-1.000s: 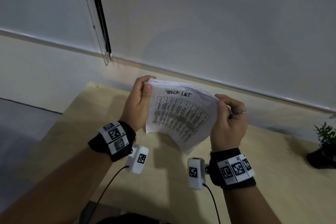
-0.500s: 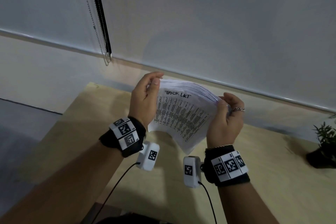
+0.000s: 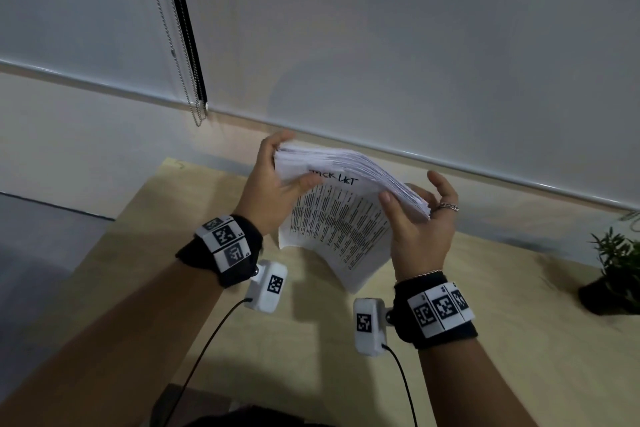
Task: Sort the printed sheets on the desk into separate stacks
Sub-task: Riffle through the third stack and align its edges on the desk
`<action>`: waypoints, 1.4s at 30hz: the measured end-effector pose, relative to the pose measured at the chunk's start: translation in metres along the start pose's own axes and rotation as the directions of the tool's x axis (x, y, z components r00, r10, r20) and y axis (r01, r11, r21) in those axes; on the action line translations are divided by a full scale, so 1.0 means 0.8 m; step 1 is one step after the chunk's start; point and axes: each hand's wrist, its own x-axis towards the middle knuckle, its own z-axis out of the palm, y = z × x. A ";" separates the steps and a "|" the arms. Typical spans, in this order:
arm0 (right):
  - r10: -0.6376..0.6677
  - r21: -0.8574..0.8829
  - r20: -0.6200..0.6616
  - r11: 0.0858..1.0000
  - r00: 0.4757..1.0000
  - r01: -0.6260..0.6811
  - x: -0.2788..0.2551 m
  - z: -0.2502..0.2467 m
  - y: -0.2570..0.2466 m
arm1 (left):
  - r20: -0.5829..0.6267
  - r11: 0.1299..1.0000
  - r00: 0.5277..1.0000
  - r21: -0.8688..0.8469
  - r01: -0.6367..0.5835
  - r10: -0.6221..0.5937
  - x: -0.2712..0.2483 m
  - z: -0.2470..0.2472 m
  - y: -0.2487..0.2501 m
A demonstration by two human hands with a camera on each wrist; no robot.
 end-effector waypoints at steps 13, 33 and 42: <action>-0.127 -0.096 0.013 0.987 0.992 0.127 -0.003 -0.010 -0.010 | 0.081 0.986 0.995 -0.157 -0.050 0.063 -0.029 -0.012 -0.005; -0.049 0.068 -0.166 0.996 0.985 0.062 -0.001 0.009 -0.021 | -0.167 0.983 0.975 -0.080 -0.163 0.148 -0.021 0.005 0.019; 0.020 -0.070 0.060 0.997 0.998 -0.015 0.009 -0.014 0.011 | 0.021 0.998 0.997 -0.011 -0.069 0.069 -0.019 -0.001 0.008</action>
